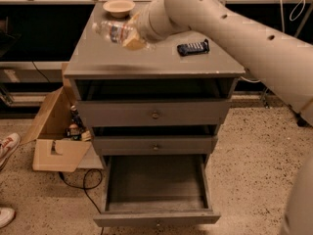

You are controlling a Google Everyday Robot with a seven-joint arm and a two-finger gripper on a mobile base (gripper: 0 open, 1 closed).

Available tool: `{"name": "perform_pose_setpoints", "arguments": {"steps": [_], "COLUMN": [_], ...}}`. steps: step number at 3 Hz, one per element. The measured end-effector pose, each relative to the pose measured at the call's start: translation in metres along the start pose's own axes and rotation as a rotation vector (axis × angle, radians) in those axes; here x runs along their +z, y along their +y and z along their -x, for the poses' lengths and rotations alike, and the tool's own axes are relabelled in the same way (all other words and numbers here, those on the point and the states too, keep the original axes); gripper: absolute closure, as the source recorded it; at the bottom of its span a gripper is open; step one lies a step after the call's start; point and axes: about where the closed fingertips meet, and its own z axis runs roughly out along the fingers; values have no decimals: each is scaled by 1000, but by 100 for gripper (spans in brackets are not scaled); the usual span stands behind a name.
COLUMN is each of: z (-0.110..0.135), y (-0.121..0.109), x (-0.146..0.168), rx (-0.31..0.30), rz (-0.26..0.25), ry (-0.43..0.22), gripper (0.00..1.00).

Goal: Pick water bottle from bottom drawer and place on counter

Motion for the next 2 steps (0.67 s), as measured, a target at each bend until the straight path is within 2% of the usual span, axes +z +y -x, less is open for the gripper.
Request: {"name": "perform_pose_setpoints", "arguments": {"steps": [1, 2], "z": [-8, -28], "y": [-33, -51], "x": [27, 51], "rx": [124, 258], "rz": [-11, -18], "ry": [7, 21], "gripper": [100, 81]}}
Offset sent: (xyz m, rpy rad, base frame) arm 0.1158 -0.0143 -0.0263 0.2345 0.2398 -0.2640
